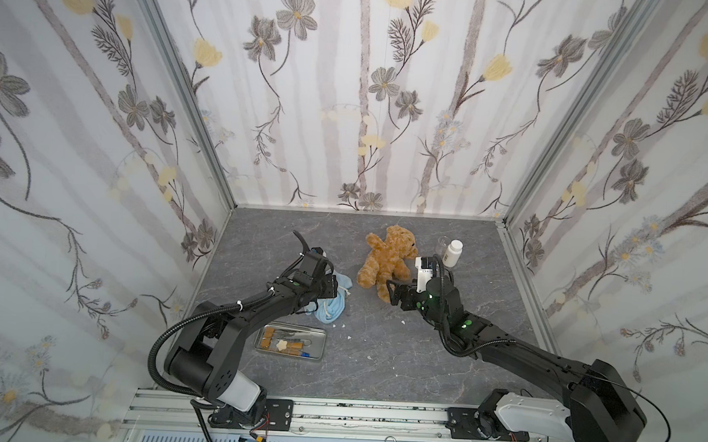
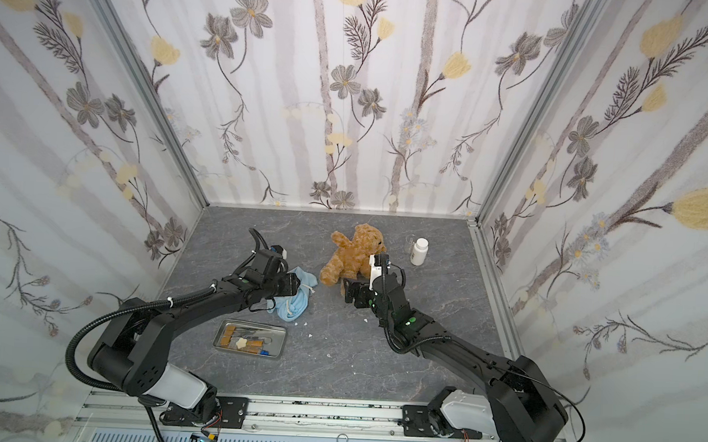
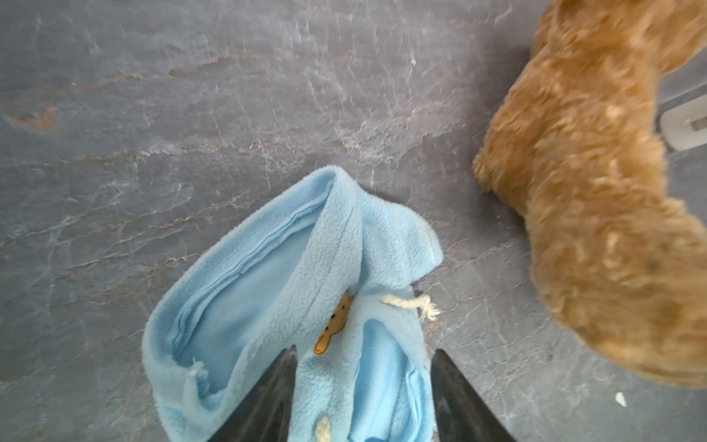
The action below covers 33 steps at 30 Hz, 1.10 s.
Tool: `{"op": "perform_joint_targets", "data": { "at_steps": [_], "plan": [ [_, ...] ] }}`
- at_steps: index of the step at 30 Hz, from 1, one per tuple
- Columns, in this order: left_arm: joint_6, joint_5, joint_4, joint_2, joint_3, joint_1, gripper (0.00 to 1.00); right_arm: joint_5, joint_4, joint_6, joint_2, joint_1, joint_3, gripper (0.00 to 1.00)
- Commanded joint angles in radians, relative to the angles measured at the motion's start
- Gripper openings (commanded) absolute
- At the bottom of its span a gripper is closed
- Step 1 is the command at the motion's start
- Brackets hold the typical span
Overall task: Dress the teddy bear
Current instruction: 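Reach the left gripper to the blue fleece garment while the right approaches the bear, then grasp the blue garment's edge with the left gripper and lift it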
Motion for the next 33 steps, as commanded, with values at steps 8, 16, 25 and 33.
{"op": "perform_joint_targets", "data": {
  "at_steps": [8,16,25,33],
  "plan": [
    [0.053,-0.002,-0.069,0.089,0.041,-0.011,0.35,-0.038,0.069,0.017,-0.04,-0.051,-0.06,0.95],
    [0.045,0.002,-0.065,0.096,0.061,-0.01,0.08,-0.073,0.06,0.036,-0.048,-0.039,-0.072,0.92],
    [-0.018,0.049,-0.005,-0.081,-0.015,-0.01,0.0,-0.164,0.229,0.122,0.146,0.179,-0.027,0.78],
    [-0.05,0.111,0.01,-0.17,-0.06,-0.008,0.0,-0.145,0.318,0.147,0.391,0.254,0.103,0.65]
  ]
}}
